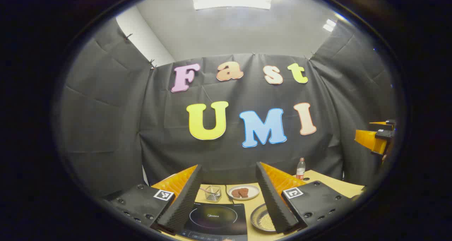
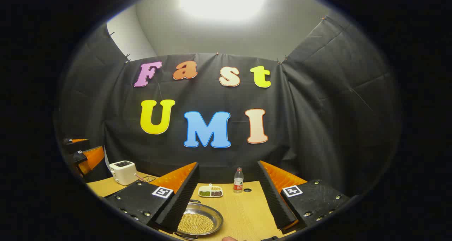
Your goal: First push the handle of the pot to place it horizontally, then grasp the pot with both hands and set it on the induction cooktop.
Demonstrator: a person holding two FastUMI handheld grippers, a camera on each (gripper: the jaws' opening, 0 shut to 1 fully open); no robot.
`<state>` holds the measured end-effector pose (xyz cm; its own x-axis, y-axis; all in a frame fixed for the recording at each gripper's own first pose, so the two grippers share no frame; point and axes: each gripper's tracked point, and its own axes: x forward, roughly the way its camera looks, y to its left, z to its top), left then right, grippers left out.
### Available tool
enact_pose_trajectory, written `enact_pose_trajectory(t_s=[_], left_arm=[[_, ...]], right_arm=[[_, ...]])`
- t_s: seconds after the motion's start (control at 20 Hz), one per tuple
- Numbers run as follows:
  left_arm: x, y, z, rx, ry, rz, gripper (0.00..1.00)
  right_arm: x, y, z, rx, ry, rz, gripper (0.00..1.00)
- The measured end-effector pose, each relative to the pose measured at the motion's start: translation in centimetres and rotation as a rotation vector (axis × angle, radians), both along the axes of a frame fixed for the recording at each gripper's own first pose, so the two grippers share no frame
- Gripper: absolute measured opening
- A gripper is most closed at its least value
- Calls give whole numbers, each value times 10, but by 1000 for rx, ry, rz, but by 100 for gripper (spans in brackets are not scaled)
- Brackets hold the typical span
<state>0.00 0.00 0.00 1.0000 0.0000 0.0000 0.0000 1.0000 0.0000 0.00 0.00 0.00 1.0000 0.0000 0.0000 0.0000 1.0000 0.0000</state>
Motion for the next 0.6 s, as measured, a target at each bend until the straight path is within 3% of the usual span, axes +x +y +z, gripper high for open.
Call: enact_pose_trajectory(t_s=[0.2, 0.6], left_arm=[[-1, -6, 2, 1, 3, -1, 96], [-5, -4, 3, -7, -3, 17, 100]], right_arm=[[3, -2, 0, 9, 1, 6, 97], [6, -5, -2, 14, 15, 15, 97]])
